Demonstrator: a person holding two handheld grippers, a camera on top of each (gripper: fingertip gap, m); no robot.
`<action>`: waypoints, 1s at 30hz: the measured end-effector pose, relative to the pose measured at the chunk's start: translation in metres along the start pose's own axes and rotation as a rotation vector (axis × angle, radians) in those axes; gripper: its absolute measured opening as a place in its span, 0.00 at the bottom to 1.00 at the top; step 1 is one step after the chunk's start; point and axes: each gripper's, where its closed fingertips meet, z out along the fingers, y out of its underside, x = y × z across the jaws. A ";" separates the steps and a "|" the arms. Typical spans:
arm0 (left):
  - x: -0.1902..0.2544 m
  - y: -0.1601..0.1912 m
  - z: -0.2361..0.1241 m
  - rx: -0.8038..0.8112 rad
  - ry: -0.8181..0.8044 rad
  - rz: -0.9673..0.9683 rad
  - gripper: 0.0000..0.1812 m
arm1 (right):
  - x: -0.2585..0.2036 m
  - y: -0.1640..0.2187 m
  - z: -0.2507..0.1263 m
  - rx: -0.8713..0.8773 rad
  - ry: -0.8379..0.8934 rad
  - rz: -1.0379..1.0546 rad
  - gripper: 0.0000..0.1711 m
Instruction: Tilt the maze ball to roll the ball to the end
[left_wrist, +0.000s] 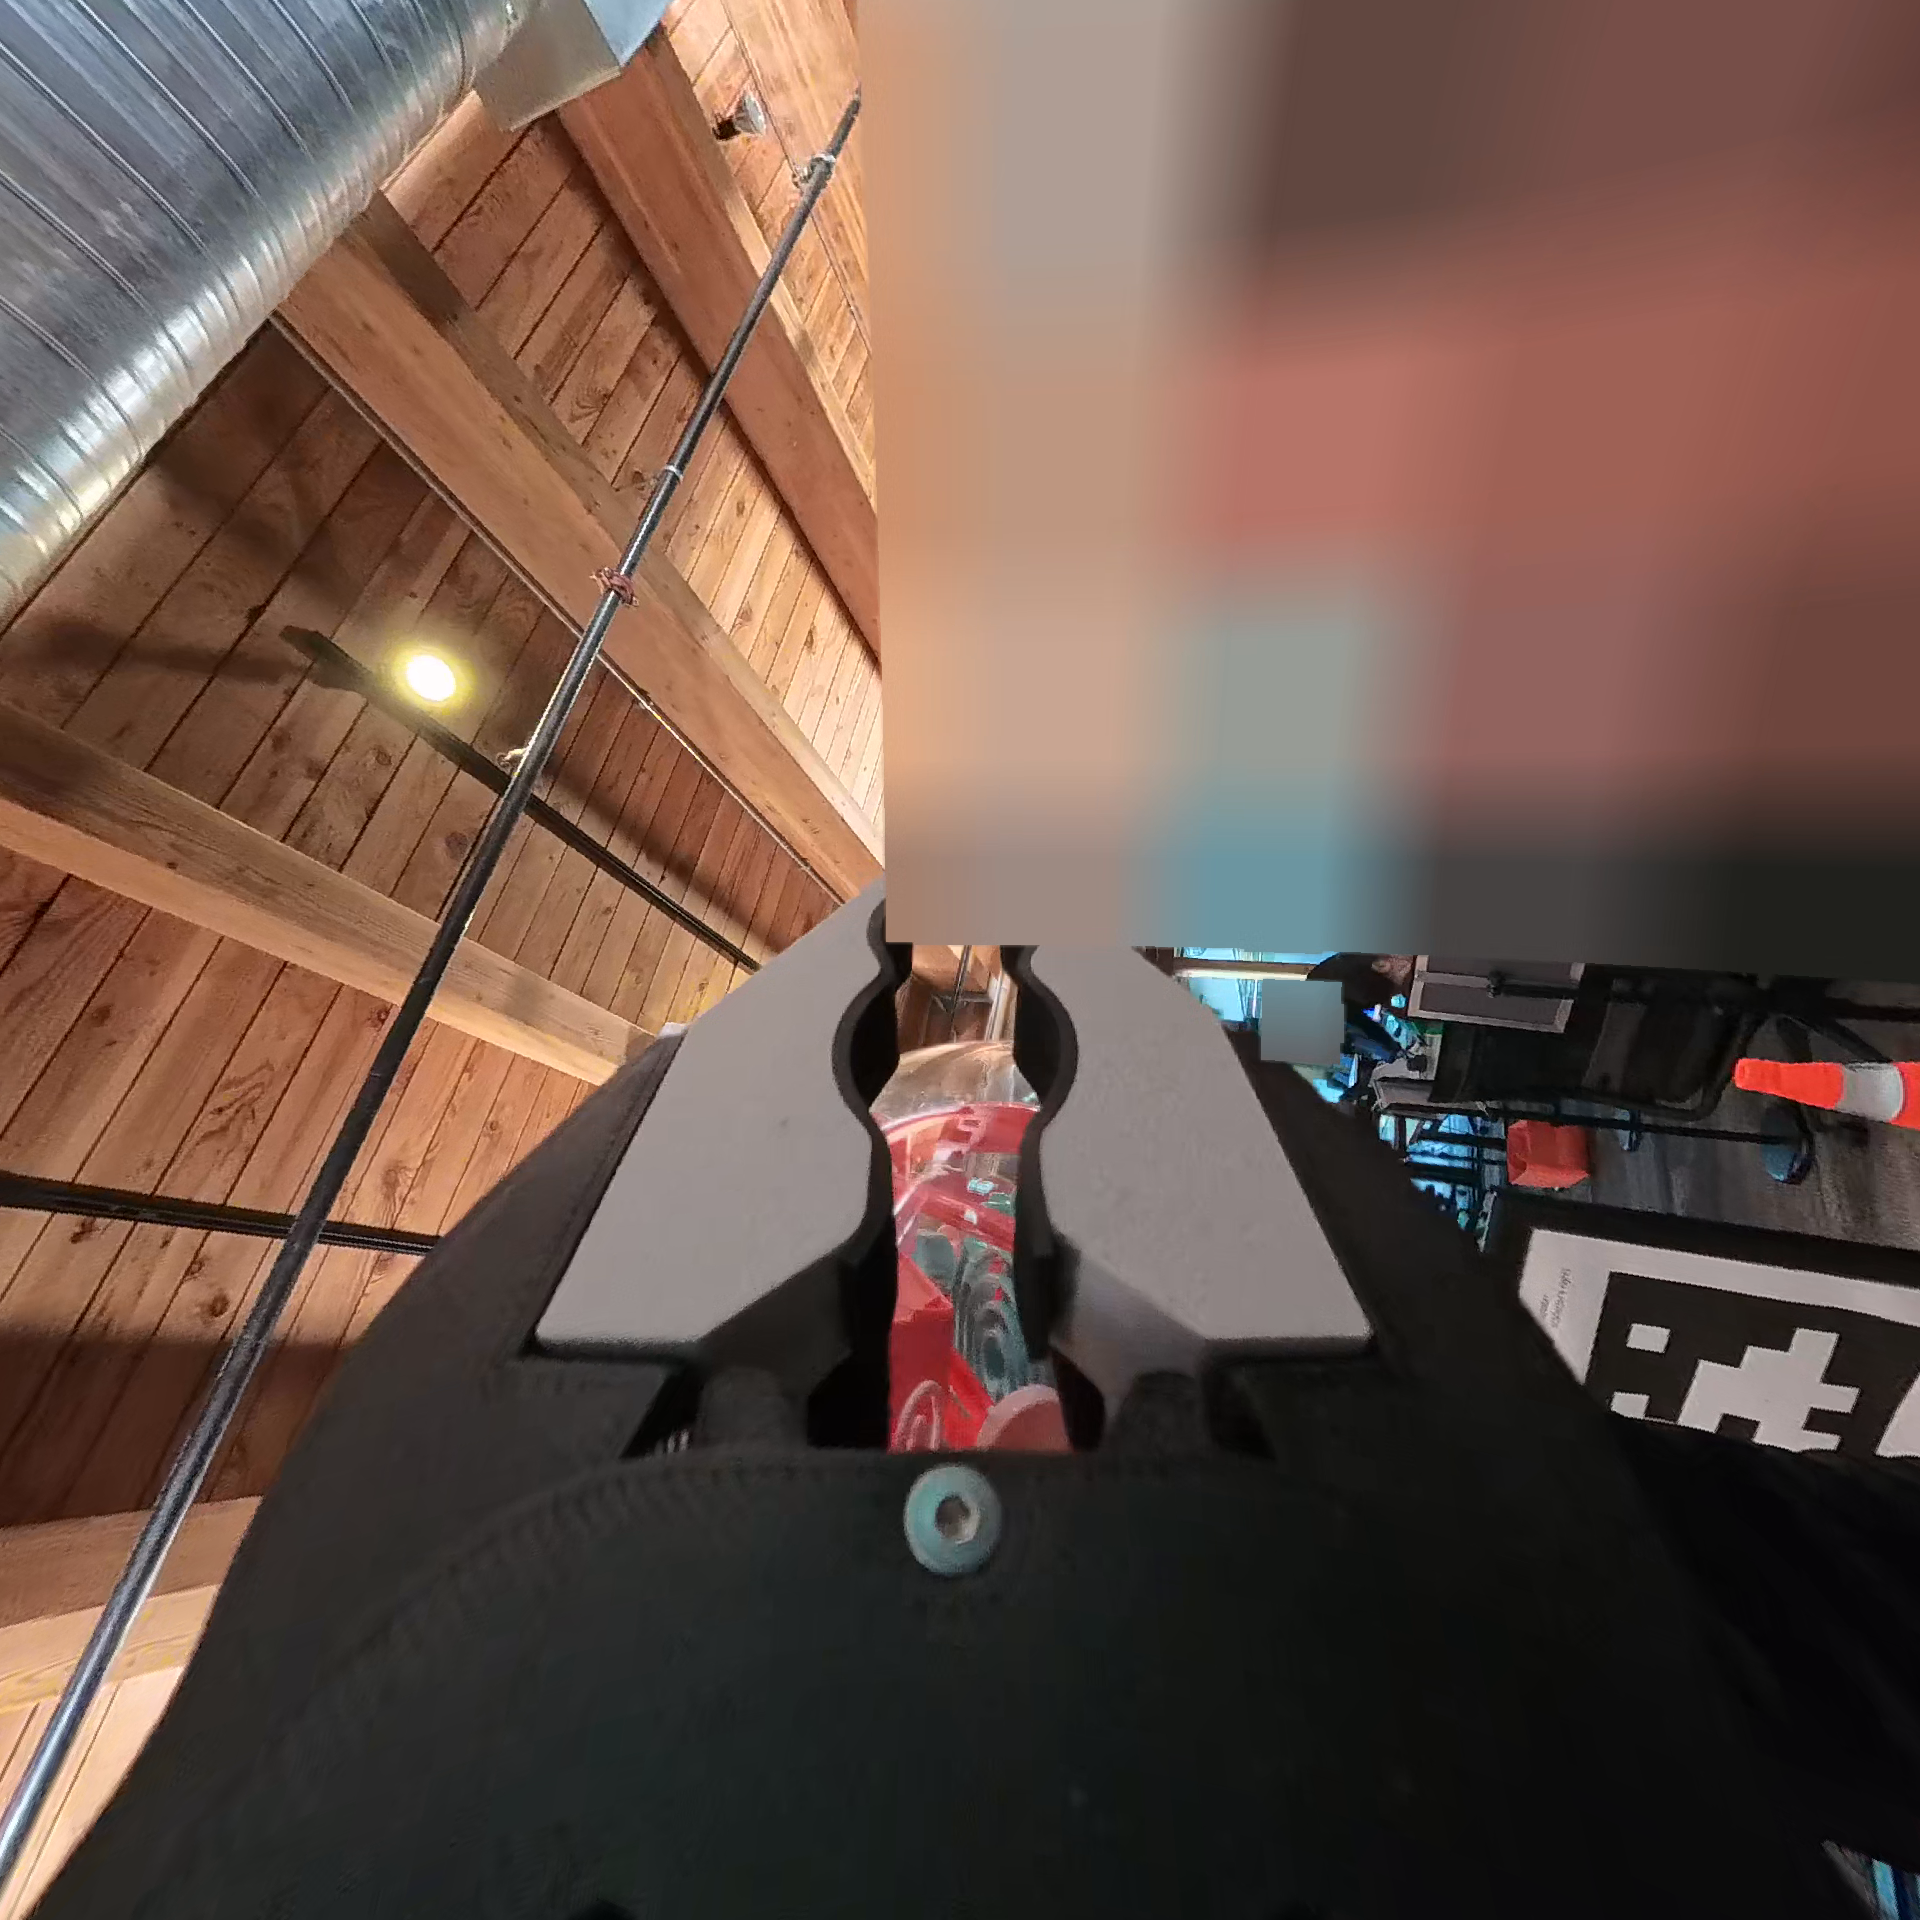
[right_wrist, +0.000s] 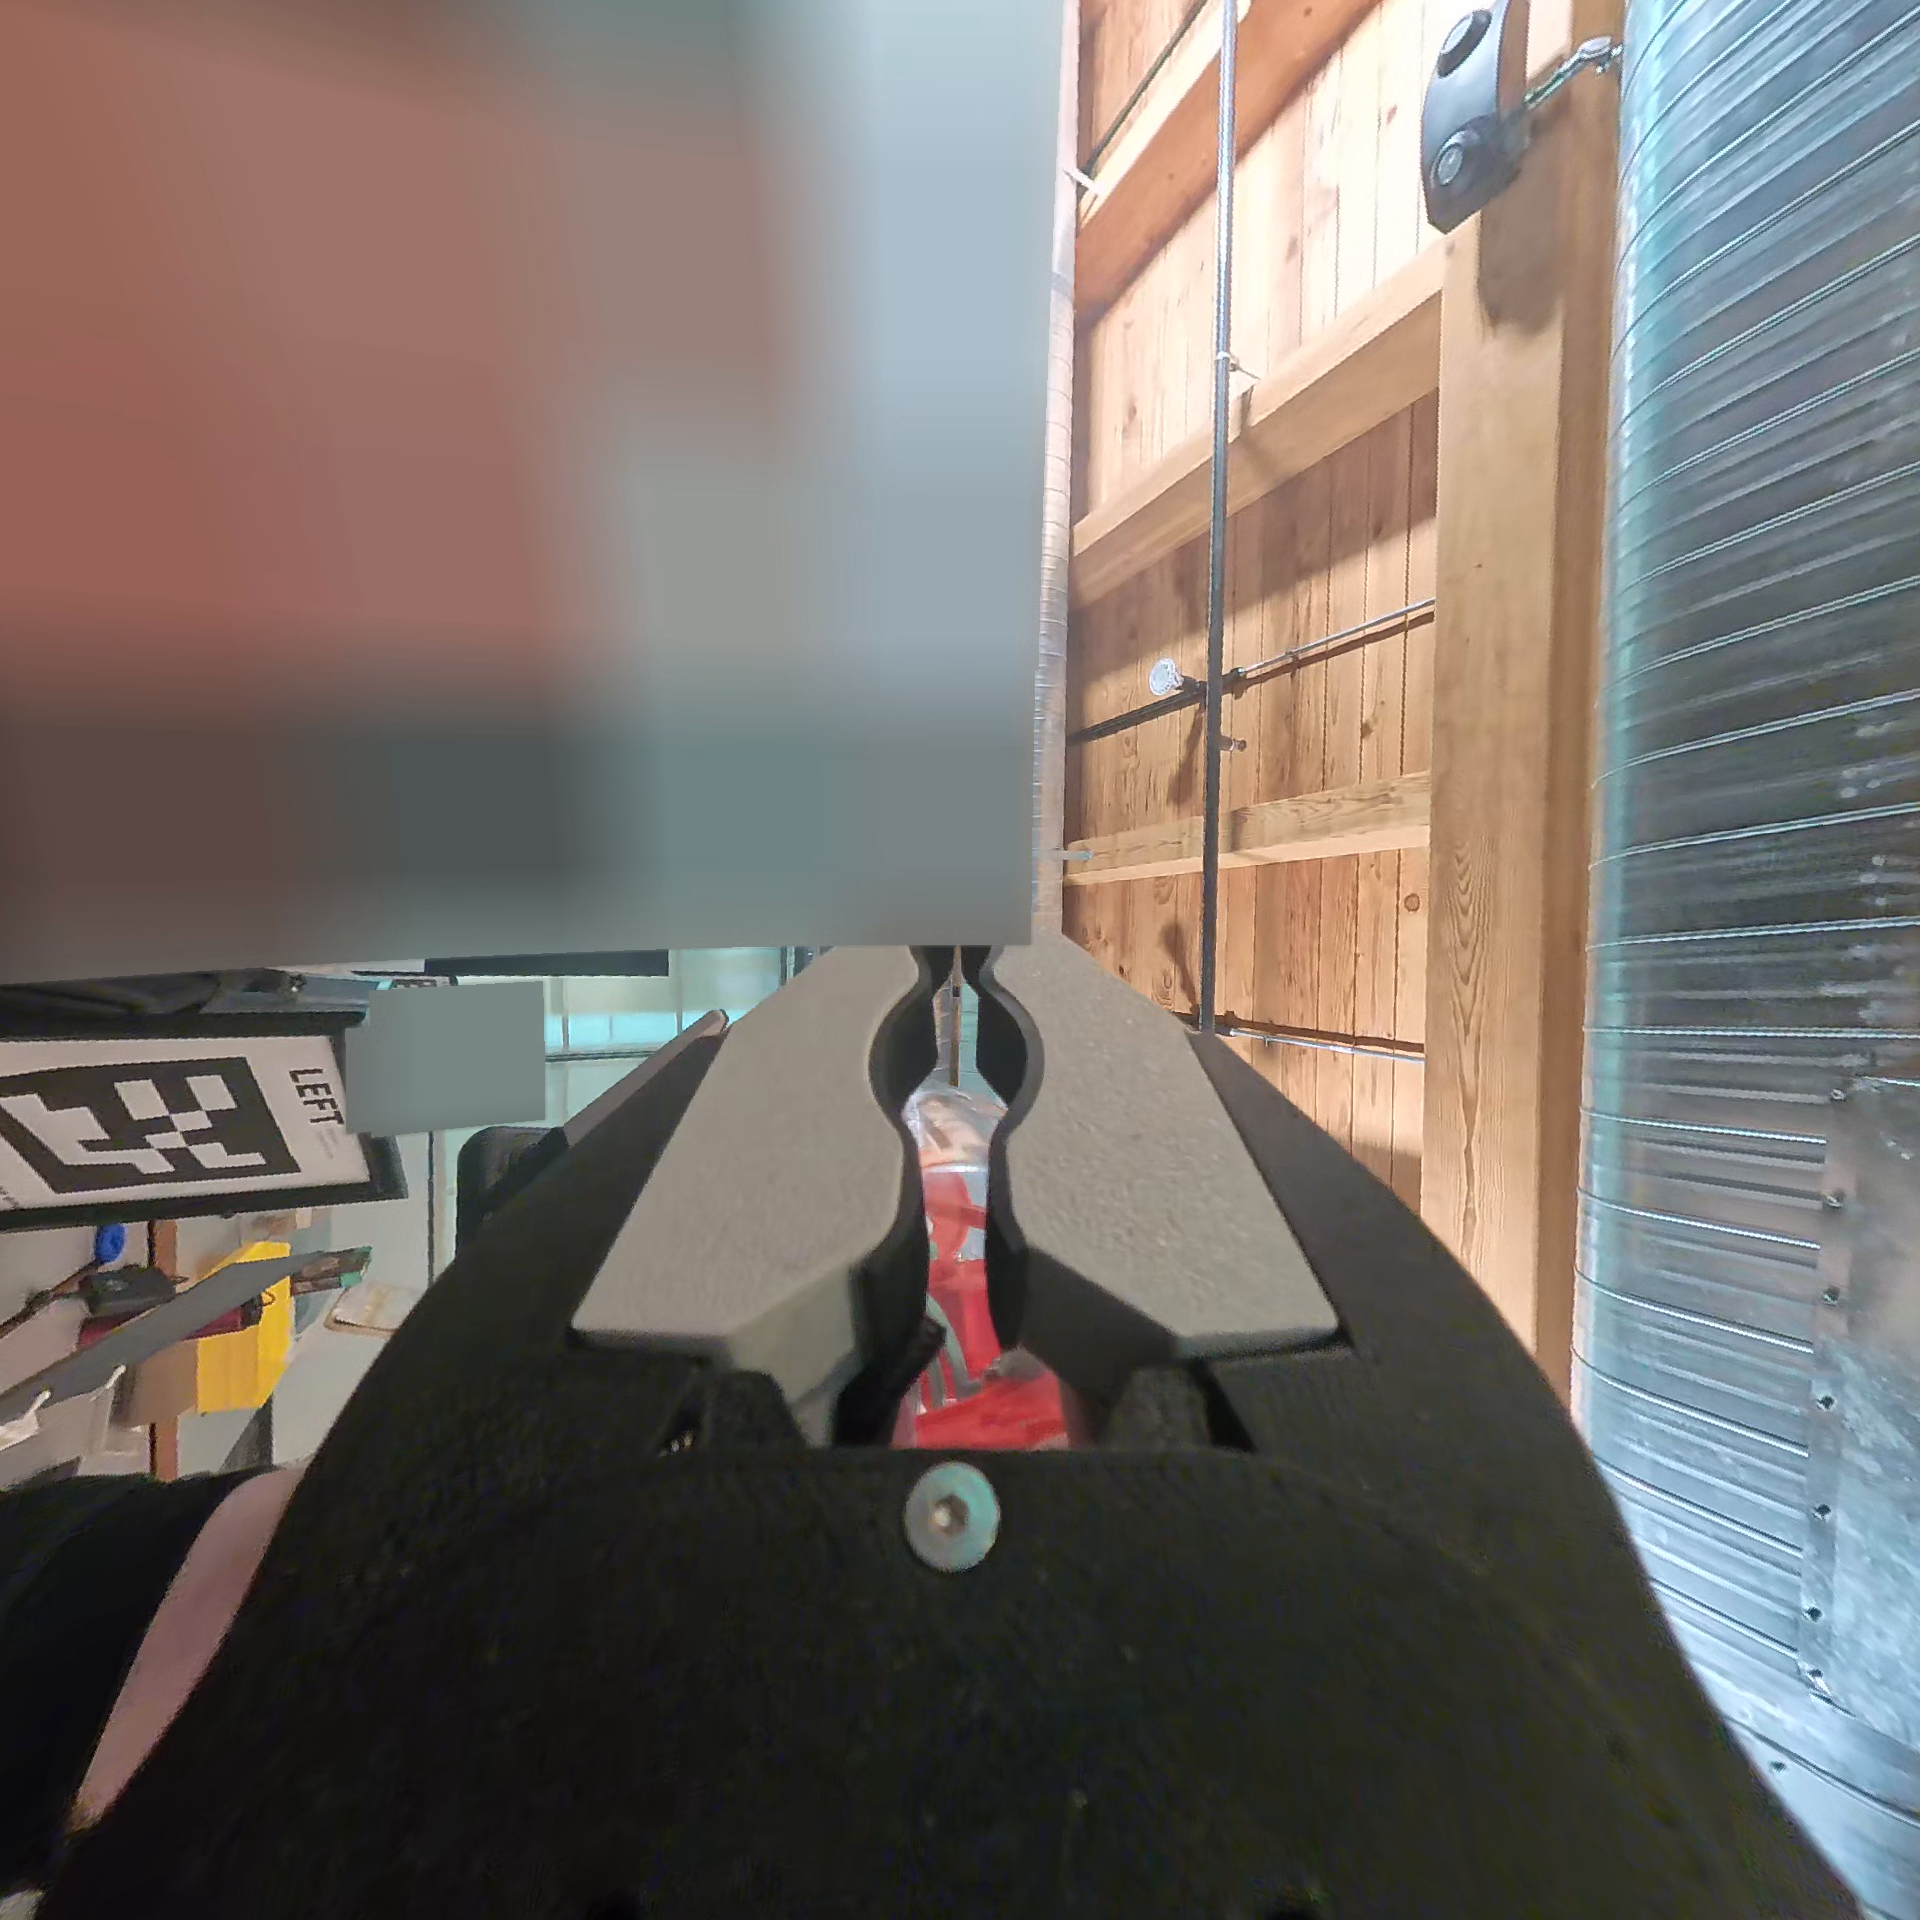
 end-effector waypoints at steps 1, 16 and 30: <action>0.001 0.001 0.000 -0.007 -0.002 0.003 0.07 | 0.001 0.000 -0.001 0.000 0.010 0.003 0.00; 0.010 0.021 0.009 -0.147 0.051 0.087 0.07 | 0.029 0.014 -0.028 0.066 0.173 0.100 0.00; 0.040 0.086 0.052 -0.522 0.281 0.216 0.03 | 0.081 0.029 -0.111 0.304 0.504 0.313 0.00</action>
